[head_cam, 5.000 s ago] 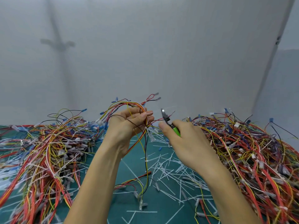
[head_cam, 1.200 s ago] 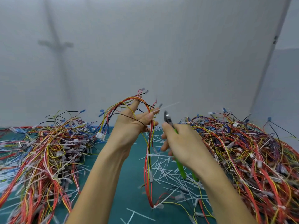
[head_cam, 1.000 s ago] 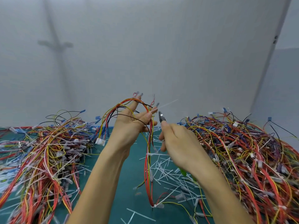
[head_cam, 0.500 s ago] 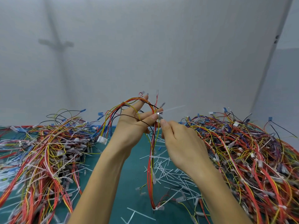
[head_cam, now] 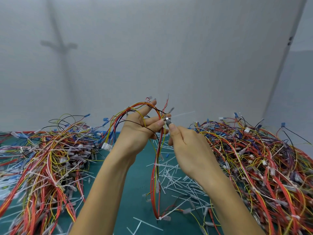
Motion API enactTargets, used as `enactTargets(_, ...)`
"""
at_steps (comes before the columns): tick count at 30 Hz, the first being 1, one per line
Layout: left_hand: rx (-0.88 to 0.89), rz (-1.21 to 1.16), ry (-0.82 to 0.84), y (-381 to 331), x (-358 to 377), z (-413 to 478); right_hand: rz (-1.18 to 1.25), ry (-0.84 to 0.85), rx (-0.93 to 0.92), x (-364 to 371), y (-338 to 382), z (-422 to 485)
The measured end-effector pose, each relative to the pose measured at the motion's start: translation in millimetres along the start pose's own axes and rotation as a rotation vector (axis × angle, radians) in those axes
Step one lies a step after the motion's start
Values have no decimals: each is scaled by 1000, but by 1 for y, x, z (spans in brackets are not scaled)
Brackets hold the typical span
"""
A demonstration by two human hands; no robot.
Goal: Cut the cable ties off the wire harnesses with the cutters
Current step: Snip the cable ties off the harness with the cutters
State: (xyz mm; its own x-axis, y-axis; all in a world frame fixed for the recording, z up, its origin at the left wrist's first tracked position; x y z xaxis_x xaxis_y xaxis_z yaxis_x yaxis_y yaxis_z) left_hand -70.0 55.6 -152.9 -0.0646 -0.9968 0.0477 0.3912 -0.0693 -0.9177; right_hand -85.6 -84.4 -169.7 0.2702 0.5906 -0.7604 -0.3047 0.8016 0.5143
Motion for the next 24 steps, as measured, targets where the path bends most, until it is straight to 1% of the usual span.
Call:
enactTargets(5,0,12,17,-1,1,-1,6,-15,-7,0,-1,0)
enactTargets(16,-8,3,-1,-1,3,-1,60,-38,-23,0,1,1)
enactTargets(21,-20,-16,0,-1,3,-1,116,-41,-23,1,0,2)
enactTargets(24,-29,-68,-32,-1,0,-1,234,-97,12,0,-2,4)
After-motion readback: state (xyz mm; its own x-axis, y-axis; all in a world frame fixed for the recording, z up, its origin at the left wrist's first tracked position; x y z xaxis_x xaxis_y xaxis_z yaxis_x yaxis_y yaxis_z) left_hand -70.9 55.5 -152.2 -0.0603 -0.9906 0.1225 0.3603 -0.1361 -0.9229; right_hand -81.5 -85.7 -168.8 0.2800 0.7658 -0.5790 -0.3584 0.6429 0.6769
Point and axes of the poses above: each hand's wrist, its own z-axis towards the middle knuckle, its own x-axis out of the palm, y = z × x, the point moved 3 cm from there along z, towards the middle knuckle, and after that the axes turned 7 degrees about -z, right-handed, at the moved point
